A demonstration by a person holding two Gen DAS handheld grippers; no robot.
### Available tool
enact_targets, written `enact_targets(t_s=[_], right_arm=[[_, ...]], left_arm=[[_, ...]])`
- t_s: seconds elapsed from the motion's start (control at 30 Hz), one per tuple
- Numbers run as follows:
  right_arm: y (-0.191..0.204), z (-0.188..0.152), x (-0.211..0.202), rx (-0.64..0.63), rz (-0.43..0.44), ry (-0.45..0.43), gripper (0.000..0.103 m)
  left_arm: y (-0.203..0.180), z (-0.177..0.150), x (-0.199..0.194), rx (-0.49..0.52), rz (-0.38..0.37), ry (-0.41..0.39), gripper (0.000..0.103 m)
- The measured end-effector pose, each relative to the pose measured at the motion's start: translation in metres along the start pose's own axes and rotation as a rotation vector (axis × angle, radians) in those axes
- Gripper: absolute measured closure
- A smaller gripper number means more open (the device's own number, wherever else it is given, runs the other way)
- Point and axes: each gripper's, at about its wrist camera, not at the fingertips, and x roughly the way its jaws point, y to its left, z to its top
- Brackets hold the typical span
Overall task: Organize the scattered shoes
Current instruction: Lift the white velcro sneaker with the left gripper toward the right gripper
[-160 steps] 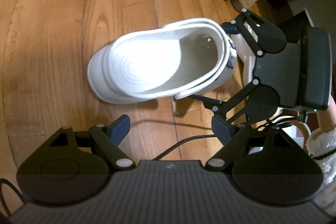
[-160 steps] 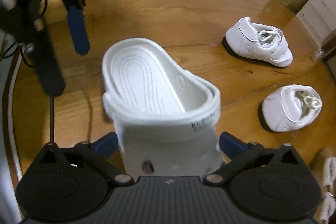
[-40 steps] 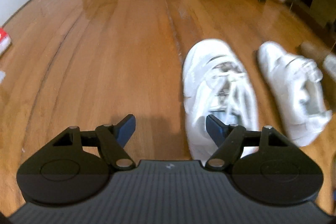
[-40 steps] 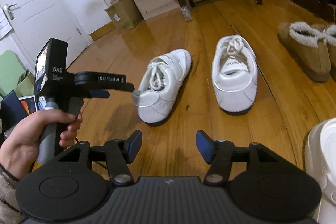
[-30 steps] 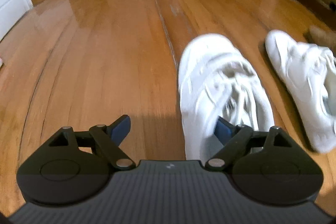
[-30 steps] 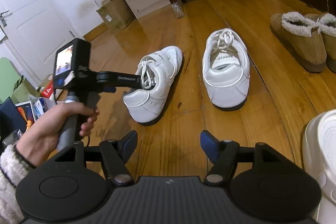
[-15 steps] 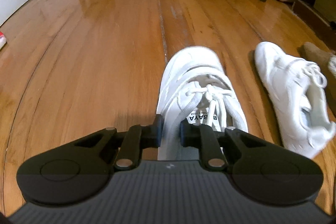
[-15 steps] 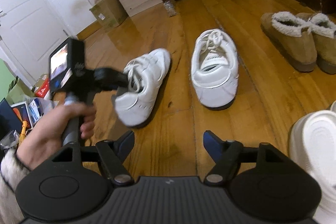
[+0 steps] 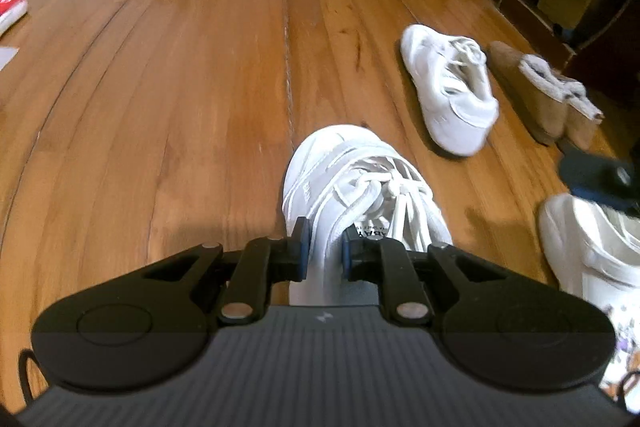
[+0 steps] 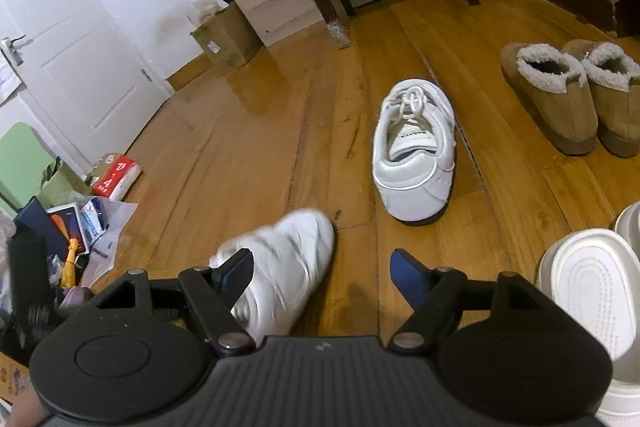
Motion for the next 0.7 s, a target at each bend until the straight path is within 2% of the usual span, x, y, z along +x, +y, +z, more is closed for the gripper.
enact_targets(t_s=[0.27, 0.33, 0.37, 0.47, 0.57, 0.63, 0.7], right_arm=[[0.018, -0.005, -0.015, -0.059, 0.001, 0.043, 0.024], [0.020, -0.007, -0.016, -0.069, -0.003, 0.065, 0.024], [0.026, -0.013, -0.011, -0.124, -0.011, 0.148, 0.024], [0.035, -0.025, -0.007, -0.198, 0.004, 0.166, 0.024], [0.044, -0.038, -0.002, -0.271, 0.020, 0.184, 0.026], [0.050, -0.046, 0.000, -0.320, 0.030, 0.196, 0.026], [0.056, -0.055, 0.003, -0.369, 0.040, 0.208, 0.029]], left_arm=[[-0.010, -0.025, -0.008, -0.009, -0.006, 0.039, 0.089], [-0.011, -0.037, -0.011, 0.007, -0.021, 0.095, 0.088], [-0.010, -0.043, -0.013, 0.013, -0.031, 0.125, 0.088], [0.004, -0.063, -0.023, -0.048, -0.098, 0.214, 0.083], [0.016, -0.074, -0.036, -0.084, -0.133, 0.247, 0.069], [0.022, -0.079, -0.046, -0.077, -0.131, 0.246, 0.052], [0.027, -0.082, -0.050, -0.069, -0.116, 0.260, 0.049]])
